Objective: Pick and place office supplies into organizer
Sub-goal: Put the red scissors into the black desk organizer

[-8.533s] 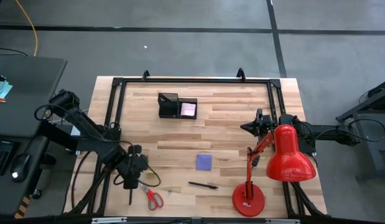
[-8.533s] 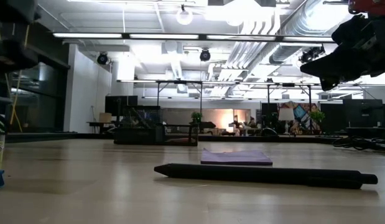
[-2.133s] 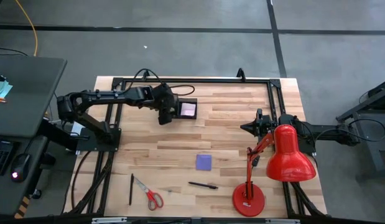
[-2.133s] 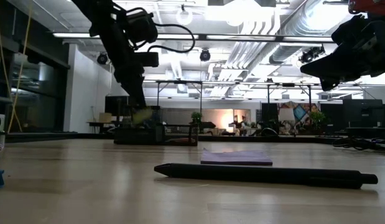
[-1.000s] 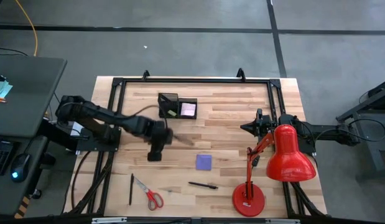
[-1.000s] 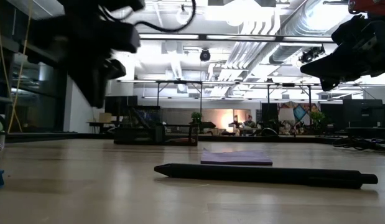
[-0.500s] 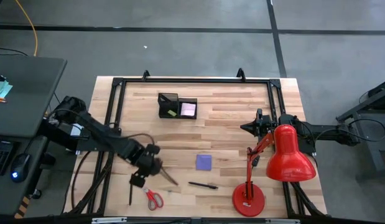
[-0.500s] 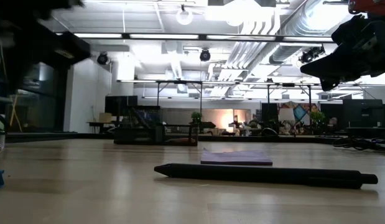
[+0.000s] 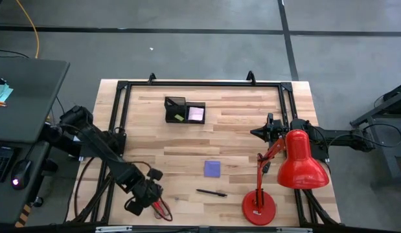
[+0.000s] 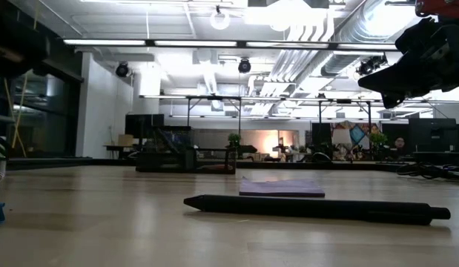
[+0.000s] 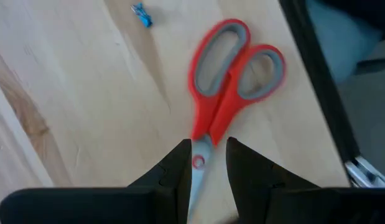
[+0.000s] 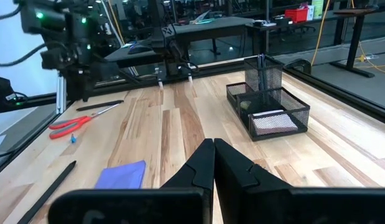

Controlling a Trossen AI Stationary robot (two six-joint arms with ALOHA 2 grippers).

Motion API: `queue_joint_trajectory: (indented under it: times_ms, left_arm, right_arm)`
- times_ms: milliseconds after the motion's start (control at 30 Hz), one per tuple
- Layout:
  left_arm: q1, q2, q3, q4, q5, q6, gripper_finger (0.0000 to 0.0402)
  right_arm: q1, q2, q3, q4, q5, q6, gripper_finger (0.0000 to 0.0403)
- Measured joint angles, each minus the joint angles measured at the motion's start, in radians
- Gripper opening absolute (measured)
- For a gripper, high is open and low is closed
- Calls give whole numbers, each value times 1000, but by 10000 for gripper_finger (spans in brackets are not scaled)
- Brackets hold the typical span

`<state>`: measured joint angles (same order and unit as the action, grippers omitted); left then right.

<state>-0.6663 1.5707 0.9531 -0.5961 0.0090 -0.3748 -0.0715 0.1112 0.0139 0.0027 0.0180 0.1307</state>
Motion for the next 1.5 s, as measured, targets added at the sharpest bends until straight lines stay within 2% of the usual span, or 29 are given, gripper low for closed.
queue_joint_trajectory:
  times_ms: [267,600,1033,1400,1500]
  left_arm:
    - [-38,99,0,106,4,9,85]
    - [-37,102,34,199,-2,4,85]
    - [-69,102,129,38,-231,56,85]
    - [-97,152,187,-64,-316,22,85]
    - [-112,186,195,-81,-307,8,85]
  right_arm:
    - [0,0,0,0,0,0,3]
    - [0,1,0,0,-1,0,2]
    - [0,1,0,0,-3,0,2]
    - [0,-1,0,0,-10,0,2]
    - [0,0,0,-2,-12,0,2]
